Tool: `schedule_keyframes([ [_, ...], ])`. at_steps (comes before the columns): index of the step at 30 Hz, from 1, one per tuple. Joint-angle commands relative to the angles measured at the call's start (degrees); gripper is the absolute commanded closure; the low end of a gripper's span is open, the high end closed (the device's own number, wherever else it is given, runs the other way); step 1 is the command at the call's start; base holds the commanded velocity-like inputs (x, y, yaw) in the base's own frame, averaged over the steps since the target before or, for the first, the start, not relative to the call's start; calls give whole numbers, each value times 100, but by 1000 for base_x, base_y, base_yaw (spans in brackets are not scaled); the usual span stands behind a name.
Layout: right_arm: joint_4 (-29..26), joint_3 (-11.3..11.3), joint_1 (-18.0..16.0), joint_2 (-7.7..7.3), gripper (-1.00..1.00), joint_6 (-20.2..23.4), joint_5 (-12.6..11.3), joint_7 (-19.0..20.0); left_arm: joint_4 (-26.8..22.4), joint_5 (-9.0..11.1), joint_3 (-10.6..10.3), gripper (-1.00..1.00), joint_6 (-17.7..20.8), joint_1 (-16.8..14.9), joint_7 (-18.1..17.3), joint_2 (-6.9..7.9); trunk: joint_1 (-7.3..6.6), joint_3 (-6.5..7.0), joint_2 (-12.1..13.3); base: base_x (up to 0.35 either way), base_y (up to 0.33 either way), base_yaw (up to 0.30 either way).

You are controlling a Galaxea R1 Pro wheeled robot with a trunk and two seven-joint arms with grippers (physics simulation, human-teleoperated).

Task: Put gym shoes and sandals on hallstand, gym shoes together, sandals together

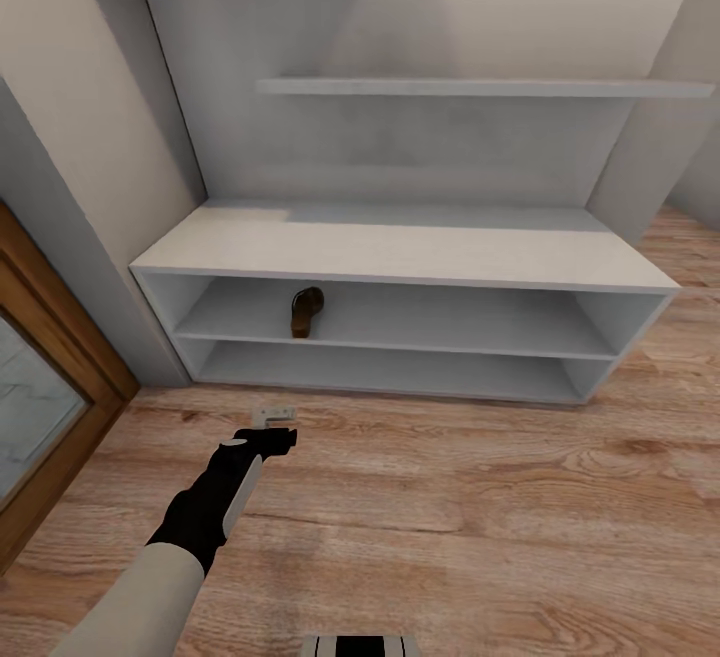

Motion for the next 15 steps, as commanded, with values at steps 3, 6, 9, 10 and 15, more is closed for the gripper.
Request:
schedule_keyframes([
  [3,0,862,-5,-3,100,24,110,42,-6,50,-17,-100,27,-1,47,3,-1,-5,-2,-1,0,0],
  [6,6,1421,-5,-3,100,24,105,36,-5,50,-17,-100,27,-1,47,3,-1,-5,-2,0,0,0],
  [9,13,2031,-5,2,100,24,92,32,-4,50,-17,-100,27,-1,47,5,-1,-5,-2,0,0,0],
  [10,14,2145,-5,3,100,24,88,32,-4,50,-17,-100,27,-1,47,7,-1,-5,-2,0,0,0],
  [15,18,2872,-5,12,100,24,66,28,-7,49,-17,-100,27,-1,40,6,-1,-5,-2,0,0,0],
])
